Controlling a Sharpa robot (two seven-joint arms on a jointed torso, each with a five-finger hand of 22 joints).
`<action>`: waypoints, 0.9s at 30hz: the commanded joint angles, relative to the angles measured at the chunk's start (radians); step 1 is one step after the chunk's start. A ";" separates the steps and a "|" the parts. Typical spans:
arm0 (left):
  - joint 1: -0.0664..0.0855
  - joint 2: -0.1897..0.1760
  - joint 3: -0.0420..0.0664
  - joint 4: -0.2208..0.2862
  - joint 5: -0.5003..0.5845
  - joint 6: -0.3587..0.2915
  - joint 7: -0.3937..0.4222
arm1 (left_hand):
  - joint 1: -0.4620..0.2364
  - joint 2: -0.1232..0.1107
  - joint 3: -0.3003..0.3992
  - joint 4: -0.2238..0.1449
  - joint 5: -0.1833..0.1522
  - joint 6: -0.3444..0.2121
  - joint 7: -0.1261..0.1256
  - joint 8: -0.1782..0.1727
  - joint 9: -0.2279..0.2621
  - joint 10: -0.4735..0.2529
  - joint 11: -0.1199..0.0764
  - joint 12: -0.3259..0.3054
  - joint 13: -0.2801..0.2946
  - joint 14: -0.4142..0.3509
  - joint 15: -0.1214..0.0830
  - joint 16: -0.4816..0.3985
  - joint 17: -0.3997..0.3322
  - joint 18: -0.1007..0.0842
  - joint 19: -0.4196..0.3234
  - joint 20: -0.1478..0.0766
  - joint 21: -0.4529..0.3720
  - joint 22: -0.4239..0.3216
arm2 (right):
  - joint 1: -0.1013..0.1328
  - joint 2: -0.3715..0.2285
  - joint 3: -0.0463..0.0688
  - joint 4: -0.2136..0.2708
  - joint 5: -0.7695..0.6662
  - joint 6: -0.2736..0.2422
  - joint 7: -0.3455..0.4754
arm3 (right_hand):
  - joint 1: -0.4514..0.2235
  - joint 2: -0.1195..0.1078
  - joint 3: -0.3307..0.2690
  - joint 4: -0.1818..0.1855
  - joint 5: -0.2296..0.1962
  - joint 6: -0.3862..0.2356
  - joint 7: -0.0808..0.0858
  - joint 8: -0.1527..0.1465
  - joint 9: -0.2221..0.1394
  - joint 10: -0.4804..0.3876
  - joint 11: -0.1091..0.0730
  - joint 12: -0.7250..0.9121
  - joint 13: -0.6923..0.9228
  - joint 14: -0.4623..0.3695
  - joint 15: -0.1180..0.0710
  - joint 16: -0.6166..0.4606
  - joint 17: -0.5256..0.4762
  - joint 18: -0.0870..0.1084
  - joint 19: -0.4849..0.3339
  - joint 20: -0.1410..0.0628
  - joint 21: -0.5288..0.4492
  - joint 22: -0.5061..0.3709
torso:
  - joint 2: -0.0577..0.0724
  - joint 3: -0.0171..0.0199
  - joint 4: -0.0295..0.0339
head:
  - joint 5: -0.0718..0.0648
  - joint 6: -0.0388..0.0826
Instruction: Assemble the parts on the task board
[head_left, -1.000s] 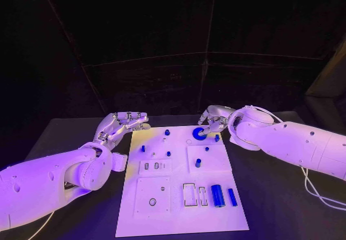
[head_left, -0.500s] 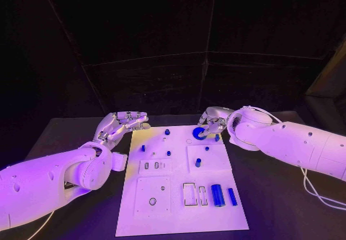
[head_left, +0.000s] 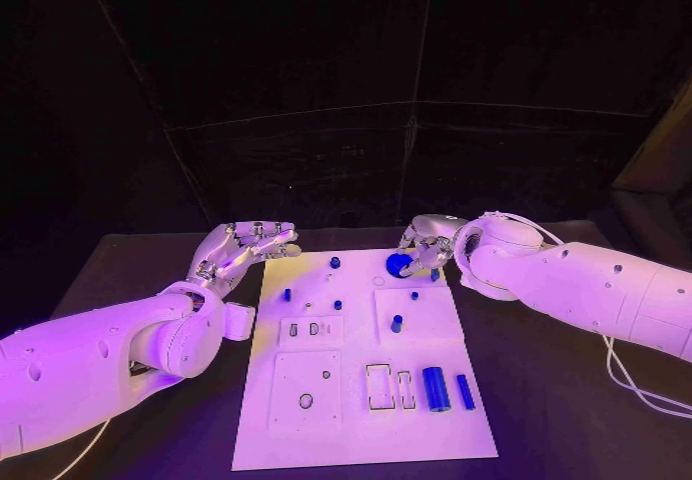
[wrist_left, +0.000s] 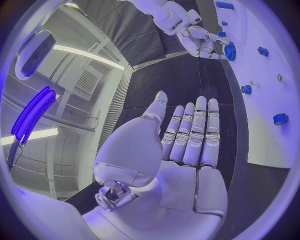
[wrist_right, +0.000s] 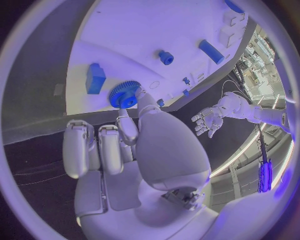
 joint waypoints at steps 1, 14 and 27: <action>0.001 0.001 0.001 0.001 0.002 0.011 0.005 | 0.007 0.001 0.000 -0.004 0.004 0.010 0.000 -0.006 -0.001 0.005 0.001 -0.004 -0.001 0.006 -0.002 -0.007 -0.001 0.013 0.007 -0.003 -0.007 -0.002 | 0.001 0.003 0.001 -0.001 -0.019 0.028 -0.002 | 0.012 0.002 0.002 -0.007 -0.006 0.008 0.000 0.004 0.001 0.009 0.000 0.008 0.005 0.057 0.003 0.006 0.004 -0.017 0.005 0.000 0.005 0.071 | 0.000 0.0002 -0.0005 | 0.000 -0.001; 0.001 0.001 0.001 0.003 0.002 0.015 0.003 | 0.006 0.002 0.000 -0.006 0.004 0.011 0.000 -0.007 -0.001 0.006 0.001 -0.005 -0.001 0.007 -0.002 -0.008 -0.001 0.013 0.008 -0.003 -0.007 -0.002 | 0.000 0.013 0.000 -0.006 -0.027 0.024 0.000 | 0.036 0.042 0.043 -0.025 -0.037 0.058 -0.006 0.025 0.004 0.031 -0.006 0.044 0.046 0.057 -0.001 0.009 0.009 -0.018 0.009 -0.003 0.008 0.078 | 0.000 0.0007 -0.0007 | 0.000 -0.003; 0.001 0.001 0.001 0.003 0.002 0.017 0.001 | 0.006 0.002 0.000 -0.006 0.004 0.011 0.000 -0.007 -0.001 0.006 0.001 -0.005 -0.001 0.007 -0.002 -0.008 -0.001 0.013 0.008 -0.003 -0.007 -0.002 | -0.003 0.004 0.000 0.030 -0.067 -0.141 0.010 | 0.044 0.081 0.114 -0.039 -0.067 0.147 -0.037 0.048 0.009 0.074 -0.032 0.104 0.113 0.058 -0.023 0.009 0.013 -0.022 0.023 -0.024 0.017 0.098 | 0.000 0.0015 -0.0007 | 0.001 -0.004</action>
